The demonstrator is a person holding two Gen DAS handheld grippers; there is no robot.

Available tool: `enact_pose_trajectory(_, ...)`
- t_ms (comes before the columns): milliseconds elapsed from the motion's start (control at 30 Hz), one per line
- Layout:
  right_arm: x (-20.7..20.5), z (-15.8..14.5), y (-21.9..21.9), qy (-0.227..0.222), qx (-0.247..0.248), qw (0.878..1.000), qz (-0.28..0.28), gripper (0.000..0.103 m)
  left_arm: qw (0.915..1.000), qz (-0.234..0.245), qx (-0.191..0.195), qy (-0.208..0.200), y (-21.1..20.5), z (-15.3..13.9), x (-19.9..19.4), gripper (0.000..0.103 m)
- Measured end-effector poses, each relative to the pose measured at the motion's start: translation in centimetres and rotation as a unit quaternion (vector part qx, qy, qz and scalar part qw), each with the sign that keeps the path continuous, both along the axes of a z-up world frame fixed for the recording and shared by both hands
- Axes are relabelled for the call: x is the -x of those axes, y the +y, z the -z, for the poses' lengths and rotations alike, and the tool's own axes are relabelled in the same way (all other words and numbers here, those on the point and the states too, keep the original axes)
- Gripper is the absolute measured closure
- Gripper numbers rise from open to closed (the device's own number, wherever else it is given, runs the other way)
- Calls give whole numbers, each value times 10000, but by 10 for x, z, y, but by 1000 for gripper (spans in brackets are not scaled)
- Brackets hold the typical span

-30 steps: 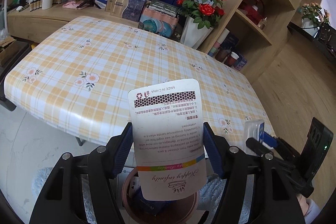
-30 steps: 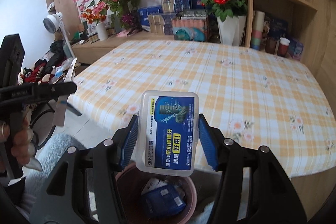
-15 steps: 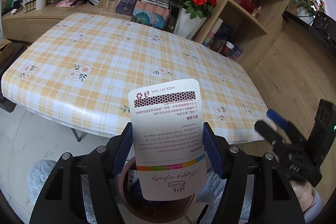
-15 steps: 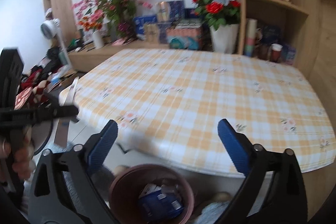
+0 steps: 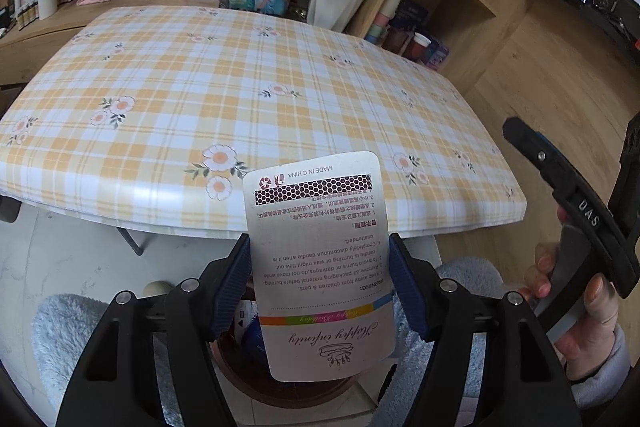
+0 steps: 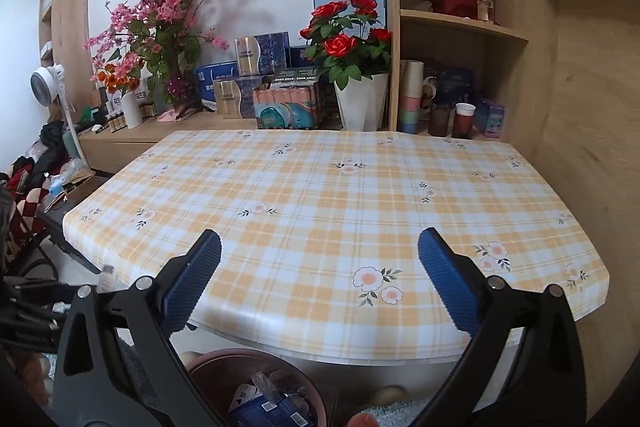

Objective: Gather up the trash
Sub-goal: 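Lower the white card into the bin and open the left gripper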

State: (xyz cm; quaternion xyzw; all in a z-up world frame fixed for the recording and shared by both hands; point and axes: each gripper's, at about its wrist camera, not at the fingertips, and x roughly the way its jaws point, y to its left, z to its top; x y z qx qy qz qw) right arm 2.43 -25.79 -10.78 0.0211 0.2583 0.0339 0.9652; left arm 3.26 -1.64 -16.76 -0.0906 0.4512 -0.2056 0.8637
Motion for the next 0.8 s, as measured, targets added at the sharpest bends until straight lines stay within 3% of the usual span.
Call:
enact_pose_trajectory(200, -1, 9, -2, 104, -7, 9999, -27, 6, 9987, 292, 84, 415, -16, 19, 2, 33)
enact_pose_trajectory(300, -1, 13, -2, 170, -22, 9998, -34, 6, 9984, 302, 17, 478, -18, 24, 1, 26)
enact_pose_trajectory(433, 0, 16, -3, 206, -76, 9998, -30, 6, 9985, 216, -18, 504, -15, 26, -1, 26)
enact_pose_trajectory(567, 1, 16, -2, 201, -46, 9998, -35, 6, 9990, 72, -132, 411, -10, 23, -4, 25)
enact_pose_trajectory(800, 1, -6, 6, 81, 107, 9997, -222, 6, 9987, -173, -440, -186, 1, -11, -12, 8)
